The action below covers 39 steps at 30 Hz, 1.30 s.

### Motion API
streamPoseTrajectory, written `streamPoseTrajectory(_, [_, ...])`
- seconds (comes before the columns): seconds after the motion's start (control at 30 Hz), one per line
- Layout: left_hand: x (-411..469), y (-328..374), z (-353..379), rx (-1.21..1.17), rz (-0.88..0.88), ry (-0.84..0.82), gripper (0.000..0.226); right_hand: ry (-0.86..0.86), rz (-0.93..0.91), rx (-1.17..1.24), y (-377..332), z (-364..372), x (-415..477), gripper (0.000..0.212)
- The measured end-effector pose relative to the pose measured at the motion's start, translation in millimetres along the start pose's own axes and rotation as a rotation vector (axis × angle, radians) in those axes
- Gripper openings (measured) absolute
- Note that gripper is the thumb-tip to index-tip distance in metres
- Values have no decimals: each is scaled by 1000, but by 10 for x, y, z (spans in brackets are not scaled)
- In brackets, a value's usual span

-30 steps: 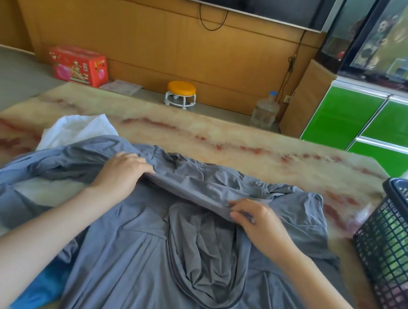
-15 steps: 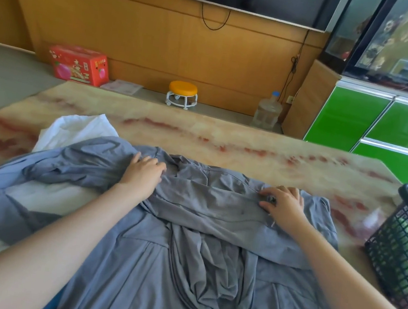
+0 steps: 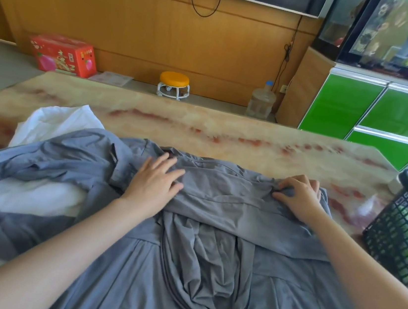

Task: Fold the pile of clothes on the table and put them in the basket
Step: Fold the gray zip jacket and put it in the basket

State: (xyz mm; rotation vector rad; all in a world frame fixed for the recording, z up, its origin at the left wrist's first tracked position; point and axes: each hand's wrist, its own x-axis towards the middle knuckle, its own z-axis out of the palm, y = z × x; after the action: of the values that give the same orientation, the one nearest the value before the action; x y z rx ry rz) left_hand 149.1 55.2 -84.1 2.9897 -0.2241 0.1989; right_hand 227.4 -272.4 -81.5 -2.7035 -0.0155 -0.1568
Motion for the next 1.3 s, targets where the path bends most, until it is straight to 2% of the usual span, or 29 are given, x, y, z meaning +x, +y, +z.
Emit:
streamPoseTrajectory(0.07, [-31,0,80,-35,-120,-273,58,60,16,-16,0,0,22,16])
streamPoseTrajectory(0.1, [-35,-39,118,-55,-179,-332,62,122,27,-19,-20,-15,55,19])
streamPoseTrajectory(0.2, [-51,-152,163,-68,-291,-320,71,246,54,16,-109,-82,126,28])
streamPoseTrajectory(0.23, [-56,-147,151,-70,-306,-307,73,220,21,22,-135,-94,112,40])
streamPoseTrajectory(0.3, [-72,-82,125,-70,-281,-256,76,60,-108,7,-126,-44,17,64])
streamPoseTrajectory(0.37, [-94,-16,111,-58,-216,-181,78,-140,-200,-73,-33,72,-178,71])
streamPoseTrajectory(0.43, [-102,-16,124,-75,-195,-211,77,-263,-206,-235,122,163,-350,75])
streamPoseTrajectory(0.5, [-104,-53,155,-82,-208,-313,78,-250,-171,-324,245,176,-392,86])
streamPoseTrajectory(0.53, [-99,-75,166,-83,-211,-340,79,-235,-159,-331,268,171,-385,85])
streamPoseTrajectory(0.6, [-97,-107,159,-100,-204,-358,78,-258,-154,-338,269,145,-357,84])
streamPoseTrajectory(0.67, [-115,-112,107,-125,-189,-345,74,-294,-156,-374,257,125,-331,94])
streamPoseTrajectory(0.73, [-167,-90,-26,-173,-180,-273,63,-304,-126,-423,136,76,-337,82])
streamPoseTrajectory(0.83, [-316,-146,-334,-244,-142,31,37,-164,-179,-322,-347,49,-461,67])
streamPoseTrajectory(0.87, [-391,-231,-439,-245,-145,144,33,-186,-218,-239,-598,69,-531,65])
streamPoseTrajectory(0.93, [-562,-505,-606,-231,-203,283,32,-350,-258,-67,-1134,129,-712,59])
streamPoseTrajectory(1.0, [-766,-849,-746,-183,-354,267,38,-475,-304,112,-1620,252,-926,52])
streamPoseTrajectory(1.1, [-1164,-1359,-889,-51,-700,64,64,-458,-444,281,-2243,373,-1288,40])
streamPoseTrajectory(1.17, [-1438,-1626,-951,-127,-842,-18,72,-472,-497,373,-2573,430,-1544,34])
streamPoseTrajectory(1.23, [-1635,-1772,-994,-200,-884,-41,69,-462,-591,325,-2830,515,-1780,32])
streamPoseTrajectory(1.3, [-1723,-1817,-1043,-312,-893,4,58,-437,-689,127,-3017,632,-1976,43])
